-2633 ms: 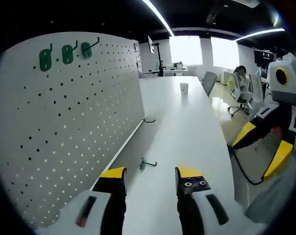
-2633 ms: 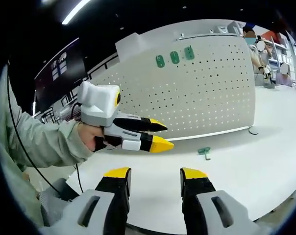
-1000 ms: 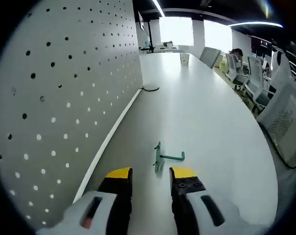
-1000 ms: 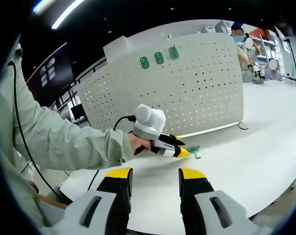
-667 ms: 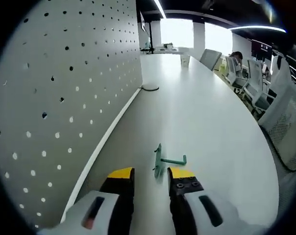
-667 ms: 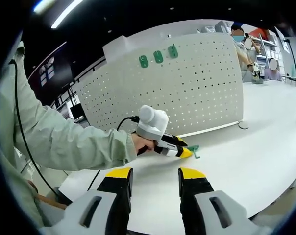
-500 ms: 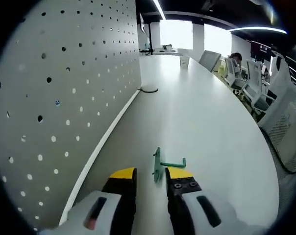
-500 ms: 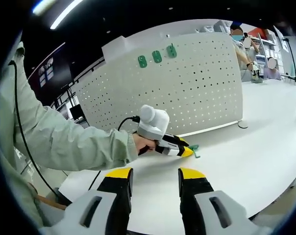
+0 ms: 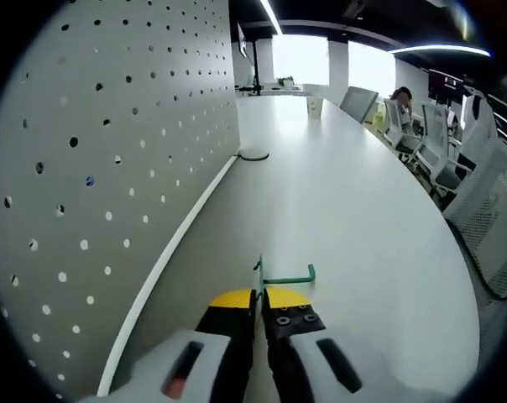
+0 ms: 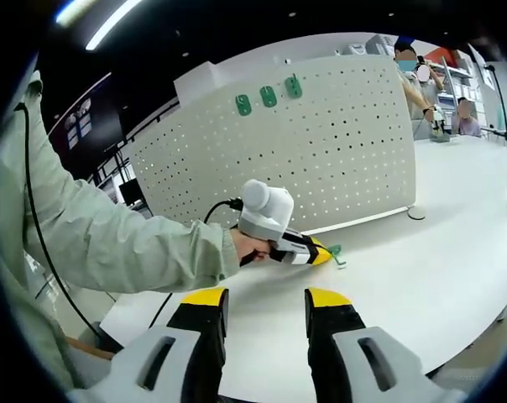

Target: Insert the hook assembly into the mounting plate slot until the hook locks in place.

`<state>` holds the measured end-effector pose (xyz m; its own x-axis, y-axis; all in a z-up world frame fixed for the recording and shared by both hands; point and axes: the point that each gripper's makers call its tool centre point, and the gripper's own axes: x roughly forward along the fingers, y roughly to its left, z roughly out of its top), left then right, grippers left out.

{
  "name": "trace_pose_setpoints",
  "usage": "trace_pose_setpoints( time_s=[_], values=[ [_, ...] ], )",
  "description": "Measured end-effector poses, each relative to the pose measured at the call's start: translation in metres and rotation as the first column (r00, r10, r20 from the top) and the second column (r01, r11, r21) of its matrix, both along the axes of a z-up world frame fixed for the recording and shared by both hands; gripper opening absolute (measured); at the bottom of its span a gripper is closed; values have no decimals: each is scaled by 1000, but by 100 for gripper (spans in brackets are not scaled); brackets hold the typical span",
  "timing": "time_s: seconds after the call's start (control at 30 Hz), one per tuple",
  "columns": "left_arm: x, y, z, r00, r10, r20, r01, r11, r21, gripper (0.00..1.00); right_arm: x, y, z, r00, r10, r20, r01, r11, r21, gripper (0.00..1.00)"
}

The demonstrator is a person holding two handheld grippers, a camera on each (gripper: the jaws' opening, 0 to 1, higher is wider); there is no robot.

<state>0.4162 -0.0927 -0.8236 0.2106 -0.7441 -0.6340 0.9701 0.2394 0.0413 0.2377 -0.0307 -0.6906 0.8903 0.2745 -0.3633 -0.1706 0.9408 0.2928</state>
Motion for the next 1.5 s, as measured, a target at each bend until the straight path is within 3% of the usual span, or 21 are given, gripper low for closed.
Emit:
trace_pose_setpoints(
  time_s=[0.3,0.73,1.5],
  values=[
    [-1,11,11,1000,11,-6,-11,1000,-19,4,3,-1,9,1000,-6,12,6,999,37,35],
    [-5,29,55,998,70,8,-68,991,-114,4,1,-7,29,999,-1,49,1,1000,5,35],
    [-40,78,146,984,163,66,-141,957,-254,4,-13,7,82,985,60,164,-51,997,-61,35]
  ],
)
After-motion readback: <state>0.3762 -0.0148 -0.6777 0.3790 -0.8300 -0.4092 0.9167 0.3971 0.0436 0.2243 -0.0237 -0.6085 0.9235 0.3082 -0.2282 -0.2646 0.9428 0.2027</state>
